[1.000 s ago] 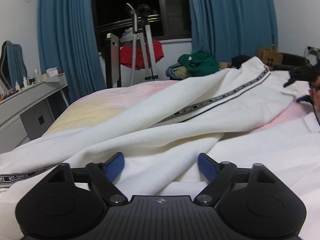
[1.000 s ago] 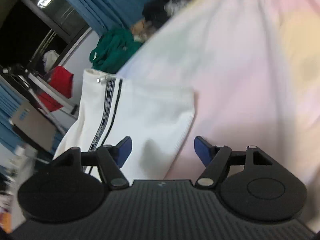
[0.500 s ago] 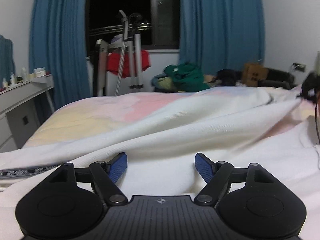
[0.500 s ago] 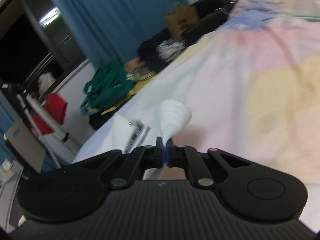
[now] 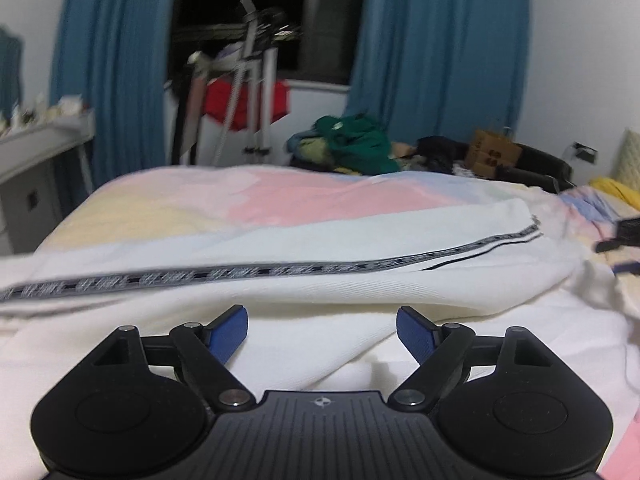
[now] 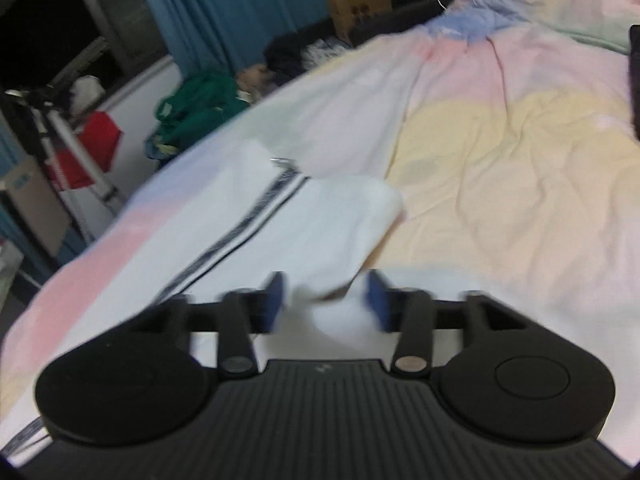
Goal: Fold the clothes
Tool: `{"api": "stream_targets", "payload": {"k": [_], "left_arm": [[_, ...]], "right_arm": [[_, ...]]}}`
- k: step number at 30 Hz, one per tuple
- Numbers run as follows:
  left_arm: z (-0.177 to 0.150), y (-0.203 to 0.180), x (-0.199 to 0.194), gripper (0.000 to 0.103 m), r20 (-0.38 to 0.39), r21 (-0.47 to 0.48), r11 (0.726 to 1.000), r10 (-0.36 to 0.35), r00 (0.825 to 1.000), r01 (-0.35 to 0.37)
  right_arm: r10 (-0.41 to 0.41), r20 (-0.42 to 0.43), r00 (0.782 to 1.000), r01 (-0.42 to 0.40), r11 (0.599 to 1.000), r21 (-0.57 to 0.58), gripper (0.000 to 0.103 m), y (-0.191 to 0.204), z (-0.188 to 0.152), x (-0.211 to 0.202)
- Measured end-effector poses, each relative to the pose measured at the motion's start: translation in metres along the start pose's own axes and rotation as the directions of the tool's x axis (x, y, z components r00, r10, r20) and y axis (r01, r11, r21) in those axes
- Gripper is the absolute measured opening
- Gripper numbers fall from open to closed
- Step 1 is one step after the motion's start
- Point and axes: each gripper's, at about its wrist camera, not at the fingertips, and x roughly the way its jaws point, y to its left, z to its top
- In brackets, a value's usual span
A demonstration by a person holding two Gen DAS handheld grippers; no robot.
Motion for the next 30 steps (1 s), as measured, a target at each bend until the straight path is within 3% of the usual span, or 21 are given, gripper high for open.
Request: {"api": "stream_targets", "payload": {"k": [4, 9, 11, 14, 17, 22, 23, 28, 30], "left_arm": [[0.0, 0.016, -0.025, 0.085, -0.031, -0.039, 0.998, 0.054, 0.998, -0.055], [0.002, 0.03, -0.067, 0.092, -0.034, -0.083, 0.991, 0.105, 0.994, -0.108], [0.0, 0.039, -0.084, 0.103, -0.044, -0.148, 0.983, 0.106, 0.993, -0.111], [-0.004, 0.061, -0.109, 0.103, -0.078, -0.272, 0.948, 0.148, 0.986, -0.164], [-0.008, 0.09, -0.136, 0.103, -0.117, -0.403, 0.889, 0.184, 0.976, -0.216], [-0.026, 0.159, -0.191, 0.102, -0.181, -0.672, 0.675, 0.251, 0.951, -0.306], [-0.033, 0.171, -0.201, 0.101, -0.2, -0.712, 0.622, 0.266, 0.943, -0.327], [-0.071, 0.232, -0.224, 0.098, -0.204, -0.913, 0.302, 0.244, 0.948, -0.274], [-0.084, 0.247, -0.224, 0.096, -0.199, -0.942, 0.222, 0.23, 0.953, -0.25]], "right_arm": [[0.053, -0.038, 0.998, -0.055, 0.996, -0.064, 0.063, 0.014, -0.011, -0.043], [0.056, -0.05, 0.997, -0.06, 0.995, -0.078, 0.063, 0.011, -0.016, -0.074], [0.056, -0.06, 0.997, -0.06, 0.996, -0.064, 0.063, 0.007, -0.016, -0.077], [0.043, -0.067, 0.997, -0.046, 0.998, -0.049, 0.063, 0.001, -0.015, -0.078], [0.018, -0.067, 0.998, -0.021, 0.999, -0.041, 0.063, -0.005, -0.015, -0.077], [-0.024, -0.065, 0.998, 0.023, 0.999, -0.024, 0.063, -0.015, -0.014, -0.076], [-0.035, -0.056, 0.998, 0.035, 0.999, -0.009, 0.063, -0.019, -0.013, -0.077], [-0.061, -0.016, 0.998, 0.063, 0.985, 0.16, 0.063, -0.053, -0.005, -0.092], [-0.086, 0.006, 0.996, 0.082, 0.971, 0.223, 0.063, -0.068, -0.003, -0.1]]}}
